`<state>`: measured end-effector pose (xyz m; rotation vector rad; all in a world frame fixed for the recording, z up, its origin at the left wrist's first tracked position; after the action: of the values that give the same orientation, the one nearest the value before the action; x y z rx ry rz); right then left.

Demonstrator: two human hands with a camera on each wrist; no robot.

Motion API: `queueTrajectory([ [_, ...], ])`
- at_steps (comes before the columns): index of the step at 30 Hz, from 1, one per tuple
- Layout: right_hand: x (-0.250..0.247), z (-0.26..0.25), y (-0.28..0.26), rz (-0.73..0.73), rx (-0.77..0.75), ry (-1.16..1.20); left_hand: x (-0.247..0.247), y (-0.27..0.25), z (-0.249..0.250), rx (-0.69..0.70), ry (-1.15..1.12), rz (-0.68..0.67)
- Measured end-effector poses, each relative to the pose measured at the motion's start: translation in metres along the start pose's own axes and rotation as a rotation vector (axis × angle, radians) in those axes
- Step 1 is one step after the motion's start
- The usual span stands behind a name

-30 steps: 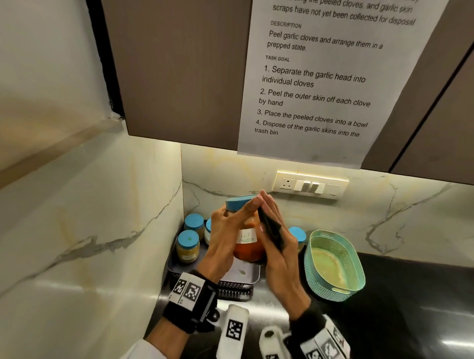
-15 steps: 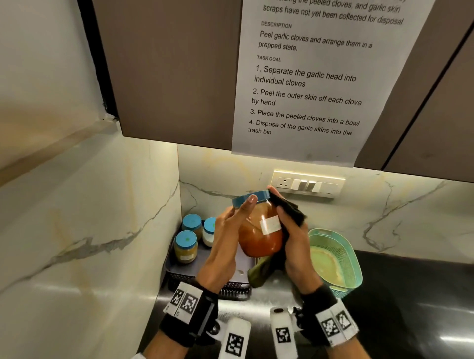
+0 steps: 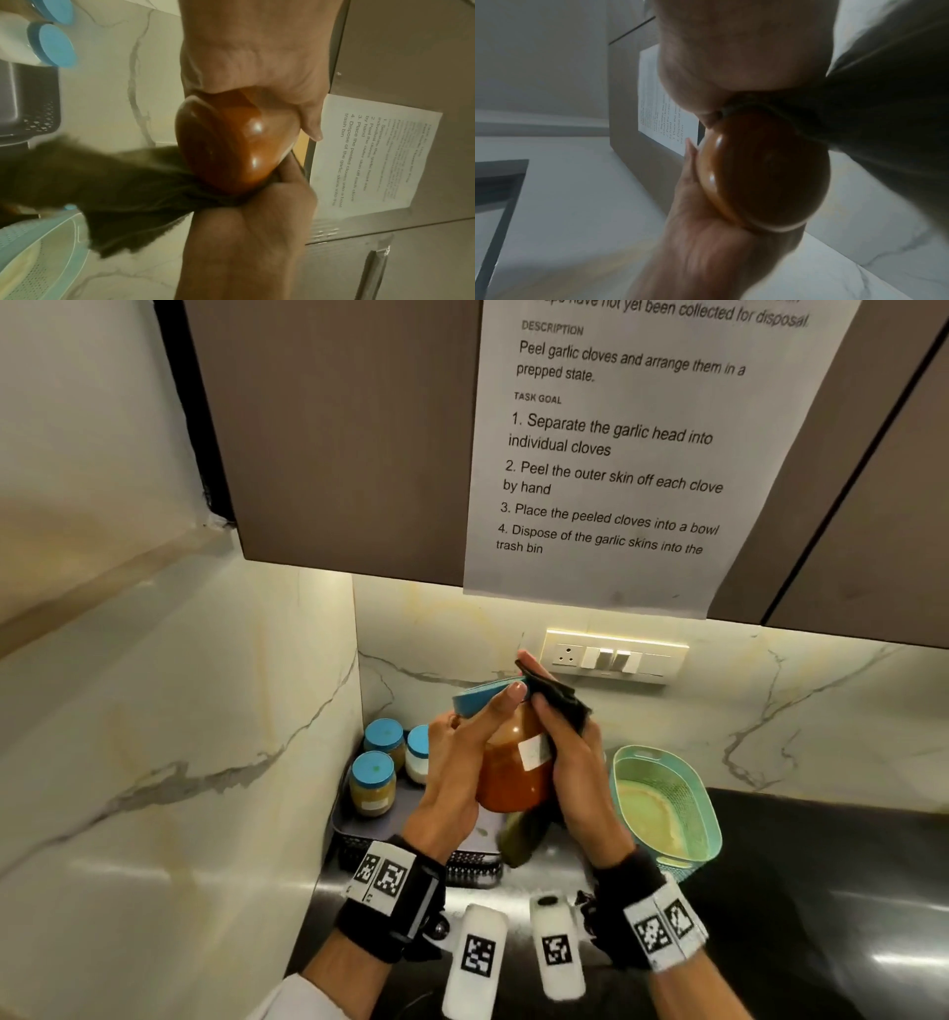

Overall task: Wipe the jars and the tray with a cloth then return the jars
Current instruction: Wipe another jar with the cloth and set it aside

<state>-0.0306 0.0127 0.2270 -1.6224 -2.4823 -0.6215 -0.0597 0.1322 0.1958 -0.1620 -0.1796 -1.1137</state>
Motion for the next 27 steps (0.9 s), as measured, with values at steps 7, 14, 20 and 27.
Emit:
queueTrajectory([
  [7, 0.020, 0.018, -0.038, -0.199, -0.465, -0.506, -0.010, 0.011, 0.011, 0.014, -0.061, 0.105],
  [14, 0.021, 0.023, -0.039, -0.261, -0.643, -0.652, -0.014, 0.003, 0.022, 0.020, -0.110, 0.208],
  [20, 0.003, 0.024, -0.004, 0.145, 0.171, 0.233, -0.007, -0.008, 0.017, 0.014, -0.073, 0.171],
  [27, -0.001, 0.033, -0.001, 0.278, 0.541, 0.365, -0.007, -0.009, 0.016, 0.107, -0.002, 0.090],
])
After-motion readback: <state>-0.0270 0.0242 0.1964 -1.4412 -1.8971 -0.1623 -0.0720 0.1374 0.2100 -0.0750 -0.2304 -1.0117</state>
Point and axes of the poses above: each hand's wrist, its own y-axis towards the middle knuckle, its own x-axis out of the palm, z = x × y, the point moved 5 cm from there along y, towards the middle knuckle, and after that the axes turned 9 degrees about y, right-handed, at the moved point
